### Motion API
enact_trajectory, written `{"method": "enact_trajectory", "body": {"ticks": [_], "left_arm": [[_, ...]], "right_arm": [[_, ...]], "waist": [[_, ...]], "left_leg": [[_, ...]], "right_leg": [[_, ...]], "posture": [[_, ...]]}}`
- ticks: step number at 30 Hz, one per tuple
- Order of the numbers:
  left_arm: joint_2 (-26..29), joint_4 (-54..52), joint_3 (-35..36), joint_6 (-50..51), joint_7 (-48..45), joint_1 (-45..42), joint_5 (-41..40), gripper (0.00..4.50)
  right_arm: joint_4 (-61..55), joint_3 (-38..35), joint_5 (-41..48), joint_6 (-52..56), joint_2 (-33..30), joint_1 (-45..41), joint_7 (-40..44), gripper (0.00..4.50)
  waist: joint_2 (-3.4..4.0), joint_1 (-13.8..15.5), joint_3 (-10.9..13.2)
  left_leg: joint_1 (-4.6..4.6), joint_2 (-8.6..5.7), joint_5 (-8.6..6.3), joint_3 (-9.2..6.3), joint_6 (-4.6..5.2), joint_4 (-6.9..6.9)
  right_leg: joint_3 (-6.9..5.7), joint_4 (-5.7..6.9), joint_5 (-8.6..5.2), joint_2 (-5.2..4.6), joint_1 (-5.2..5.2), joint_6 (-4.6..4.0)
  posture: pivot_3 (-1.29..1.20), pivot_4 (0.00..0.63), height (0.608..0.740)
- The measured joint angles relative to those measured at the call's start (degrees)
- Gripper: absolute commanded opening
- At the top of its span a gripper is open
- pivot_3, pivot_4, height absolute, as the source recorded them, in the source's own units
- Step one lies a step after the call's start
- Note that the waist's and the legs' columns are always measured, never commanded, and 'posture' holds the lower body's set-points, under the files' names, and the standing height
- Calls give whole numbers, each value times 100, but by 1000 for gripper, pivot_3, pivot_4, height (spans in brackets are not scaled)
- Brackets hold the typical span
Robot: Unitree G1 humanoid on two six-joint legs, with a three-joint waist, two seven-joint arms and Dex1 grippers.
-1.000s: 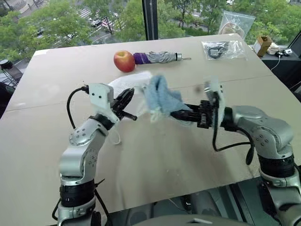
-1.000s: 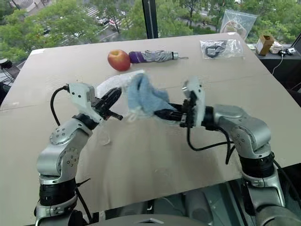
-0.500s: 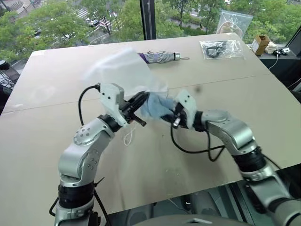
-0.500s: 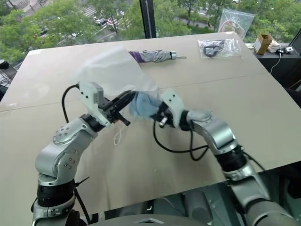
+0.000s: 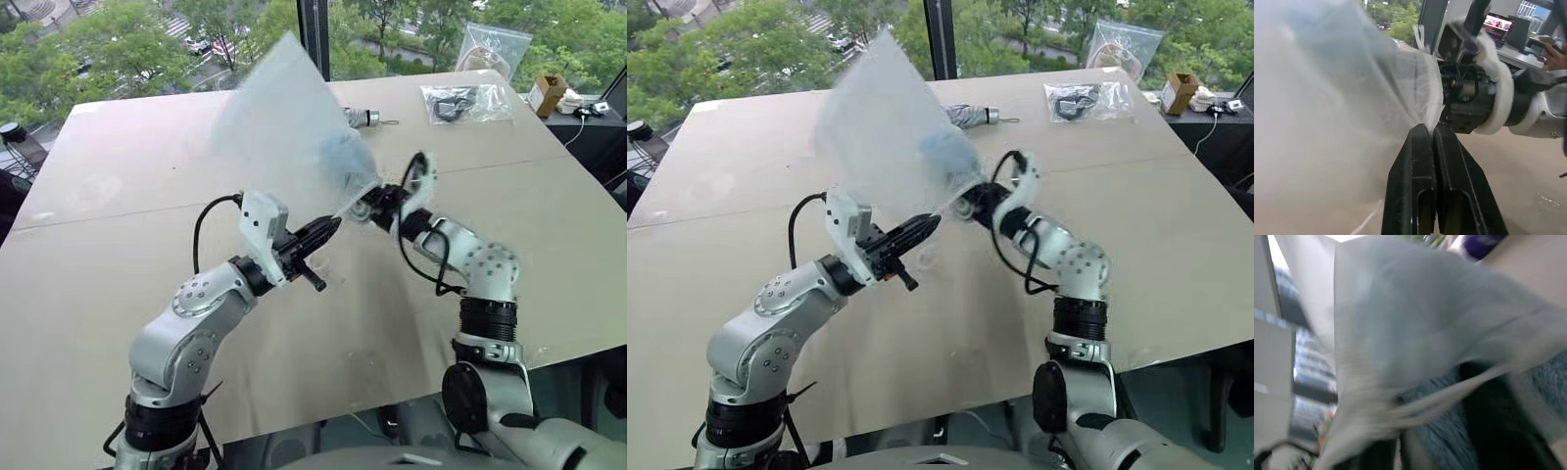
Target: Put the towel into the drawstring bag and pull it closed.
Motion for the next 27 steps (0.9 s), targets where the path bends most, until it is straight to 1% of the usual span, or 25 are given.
{"method": "enact_trajectory", "body": {"ticks": [1, 3, 5, 7, 8, 9, 12, 14, 17, 19, 20, 22, 23, 24, 25, 27], "left_arm": [[-40, 89, -10, -2, 41, -51, 4, 0], [-65, 301, 14, -53, 83, -140, 26, 0], [-224, 665, 161, -174, 180, -256, 67, 0], [-243, 1093, 217, -357, 278, -391, 246, 0], [-160, 1303, 242, -499, 274, -408, 404, 0], [-87, 1466, 296, -593, 254, -402, 526, 0], [-96, 1570, 335, -710, 207, -416, 568, 0], [-109, 1575, 320, -753, 137, -418, 569, 0], [-106, 1576, 276, -790, 43, -394, 574, 0], [-101, 1574, 246, -815, 8, -350, 597, 0], [-95, 1574, 233, -828, 2, -310, 624, 0], [-99, 1571, 170, -829, -13, -289, 641, 0], [-107, 1560, 142, -828, -30, -289, 640, 0], [-103, 1554, 134, -828, -47, -286, 642, 0], [-101, 1554, 137, -828, -47, -285, 643, 0], [-98, 1554, 114, -826, -71, -301, 648, 0]], "right_arm": [[12, 32, 150, 3, -1, 0, -347, 3839], [9, 301, 62, 91, -15, 6, -518, 3839], [-14, 880, -242, 270, -56, 23, -464, 3839], [-129, 1505, -679, 349, -384, 224, -210, 3839], [-177, 1781, -912, 399, -692, 393, -19, 3839], [-399, 1880, -996, 406, -977, 525, 245, 3839], [-738, 1906, -1115, 429, -1451, 687, 609, 3839], [-966, 1982, -1185, 429, -1739, 828, 938, 3839], [-1457, 2246, -1323, 310, -2418, 1102, 1820, 3839], [-1763, 2496, -1700, -195, -2966, 1224, 2577, 3839], [-1871, 2534, -1872, -447, -3131, 1258, 2877, 3839], [-1939, 2576, -2189, -943, -3318, 1285, 3319, 3839], [-1990, 2709, -2368, -1149, -3535, 1316, 3563, 3839], [-2056, 2948, -2672, -1409, -3947, 1400, 3976, 3839], [-2056, 2979, -2737, -1448, -3996, 1418, 4047, 3839], [-2023, 3639, -3535, -1894, -4435, 1438, 4441, 3839]], "waist": [[1, -30, 0], [1, -51, 0], [1, -63, 0], [1, -21, -3], [1, 20, -3], [3, 48, -2], [3, 83, -3], [3, 77, -2], [3, 70, -2], [4, 59, -1], [4, 45, -1], [4, 23, -1], [5, 29, -1], [4, 32, -1], [3, 35, -1], [1, 32, -2]], "left_leg": [[2, 4, 0, 3, 0, -3], [6, 9, 0, 1, 1, -7], [11, 12, 0, -2, 1, -13], [11, 12, 1, -8, 1, -15], [6, 7, 1, -9, 1, -15], [3, 1, 1, -6, 1, -14], [-9, -8, 0, -2, 1, -2], [-14, -8, 0, 3, 1, -3], [-16, -7, 0, 3, 2, -4], [-14, -5, 0, 2, 2, -8], [-12, -1, 0, 2, 2, -9], [-8, 5, 0, 1, 2, -9], [-7, 5, 0, 0, 2, -10], [-6, 6, 0, -2, 2, -9], [-6, 6, 0, -2, 2, -9], [-3, 5, 0, 6, 2, -9]], "right_leg": [[3, 1, 1, 5, -3, 2], [3, 4, -2, 13, -5, 7], [1, 9, -9, 16, -5, 18], [-8, 8, -11, 15, -4, 21], [-10, 7, -12, 11, -4, 18], [-7, 3, -13, 3, -4, 17], [-2, -20, -12, -7, 4, 18], [2, -42, -12, -7, 7, 19], [3, -44, -10, -7, 7, 22], [2, -43, -10, -5, 5, 25], [1, -43, -11, 0, 5, 26], [0, -40, -12, 7, 5, 26], [-1, -38, -12, 7, 5, 26], [-4, -39, -14, 8, 6, 22], [-4, -39, -17, 8, 6, 18], [3, -39, -18, 6, 7, 16]], "posture": [[0, 150, 740], [0, 150, 740], [0, 150, 740], [0, 150, 740], [0, 150, 740], [0, 150, 740], [0, 150, 740], [0, 150, 740], [0, 150, 740], [0, 150, 740], [0, 150, 740], [0, 150, 740], [0, 150, 740], [0, 150, 740], [0, 150, 740], [0, 150, 740]]}}
